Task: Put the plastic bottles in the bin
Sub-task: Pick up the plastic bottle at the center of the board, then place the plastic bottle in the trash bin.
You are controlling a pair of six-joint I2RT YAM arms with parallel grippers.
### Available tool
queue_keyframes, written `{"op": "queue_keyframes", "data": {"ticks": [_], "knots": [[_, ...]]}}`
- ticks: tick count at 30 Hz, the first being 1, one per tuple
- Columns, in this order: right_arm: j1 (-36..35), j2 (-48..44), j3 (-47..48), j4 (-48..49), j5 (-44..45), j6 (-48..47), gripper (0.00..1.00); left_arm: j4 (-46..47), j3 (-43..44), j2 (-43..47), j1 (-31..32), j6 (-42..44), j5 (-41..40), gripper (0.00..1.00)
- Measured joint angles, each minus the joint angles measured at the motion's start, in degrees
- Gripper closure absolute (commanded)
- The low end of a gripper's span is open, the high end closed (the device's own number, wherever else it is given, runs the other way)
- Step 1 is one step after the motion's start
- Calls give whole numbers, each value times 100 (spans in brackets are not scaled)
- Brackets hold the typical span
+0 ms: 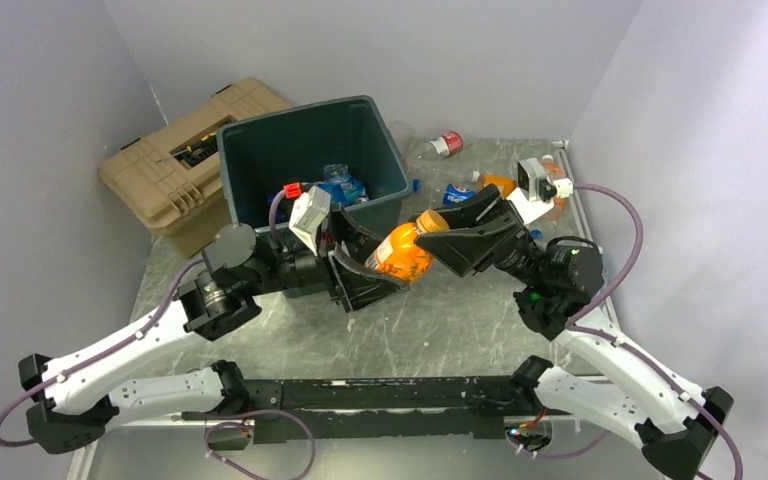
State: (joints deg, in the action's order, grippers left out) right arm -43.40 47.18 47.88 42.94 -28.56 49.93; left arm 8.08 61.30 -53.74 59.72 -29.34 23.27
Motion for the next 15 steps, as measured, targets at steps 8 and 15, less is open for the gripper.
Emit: {"op": "queue_keyframes", "data": {"ticks": [8, 15], "knots": [[-70, 2, 433, -763, 35, -501, 100, -577, 35, 203, 0, 85, -562, 1], [-74, 238, 1764, -1718, 946, -1867, 100, -1834, 186, 1749, -2, 527, -2094, 1]]}}
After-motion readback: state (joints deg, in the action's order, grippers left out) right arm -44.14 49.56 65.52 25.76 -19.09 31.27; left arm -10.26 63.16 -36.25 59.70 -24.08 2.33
